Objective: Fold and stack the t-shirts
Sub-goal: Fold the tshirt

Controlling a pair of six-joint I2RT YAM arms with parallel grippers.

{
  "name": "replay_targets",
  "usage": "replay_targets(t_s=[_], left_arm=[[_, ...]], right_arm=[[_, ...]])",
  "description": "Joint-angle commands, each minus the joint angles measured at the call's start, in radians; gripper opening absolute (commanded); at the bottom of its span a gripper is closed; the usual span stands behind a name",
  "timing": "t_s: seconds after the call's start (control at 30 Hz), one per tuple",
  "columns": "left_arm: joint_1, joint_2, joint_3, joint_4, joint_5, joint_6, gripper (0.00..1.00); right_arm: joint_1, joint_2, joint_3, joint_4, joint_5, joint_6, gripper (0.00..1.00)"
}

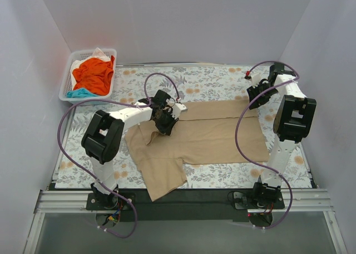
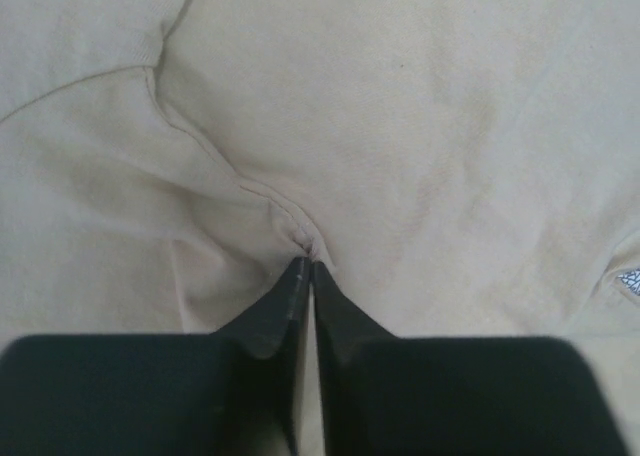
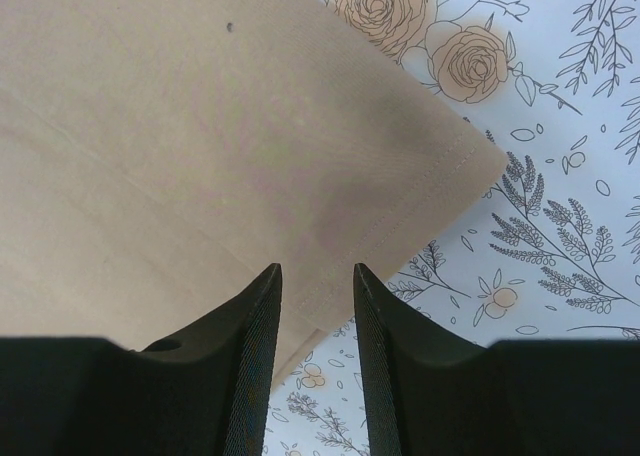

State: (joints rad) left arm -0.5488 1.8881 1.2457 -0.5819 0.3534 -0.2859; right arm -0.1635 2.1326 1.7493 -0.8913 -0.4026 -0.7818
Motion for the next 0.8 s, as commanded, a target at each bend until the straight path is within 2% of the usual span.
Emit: replay_targets(t_s=[0.0,0.03,0.33,0.57,0.6,0.7,0.77], left_arm=[[-0.013,-0.018,0.038,0.007,0.012,-0.004,0.03],[-0.013,-0.021,0.041,0.001,0.018,-0.006,0.0],[-0.033,-0.049,0.09,-0.036,0.136,-0.038,0.0],[-0.046,-0.003,0.107,-0.041,0.153,-0.044,0.0],[-0.045,0.011,0.109,-0.045,0.151,-0.045,0.16],[-0.045,0.0,0.118,-0.065,0.163,-0.07,0.46],[-0.025,-0.029,0.121,-0.062,0.189,-0.094,0.51]], right_arm=[[-0.004,0.0,0.022,-0.017,-0.008,-0.001,0.35],[-0.005,0.0,0.022,-0.018,-0.008,0.001,0.35],[-0.004,0.004,0.019,-0.018,-0.01,0.0,0.34],[-0.004,0.006,0.022,-0.018,-0.008,0.001,0.34],[-0.004,0.004,0.022,-0.018,-0.008,0.001,0.34],[-0.004,0.001,0.024,-0.017,-0.01,0.001,0.34],[-0.005,0.0,0.022,-0.02,-0.008,0.001,0.35]])
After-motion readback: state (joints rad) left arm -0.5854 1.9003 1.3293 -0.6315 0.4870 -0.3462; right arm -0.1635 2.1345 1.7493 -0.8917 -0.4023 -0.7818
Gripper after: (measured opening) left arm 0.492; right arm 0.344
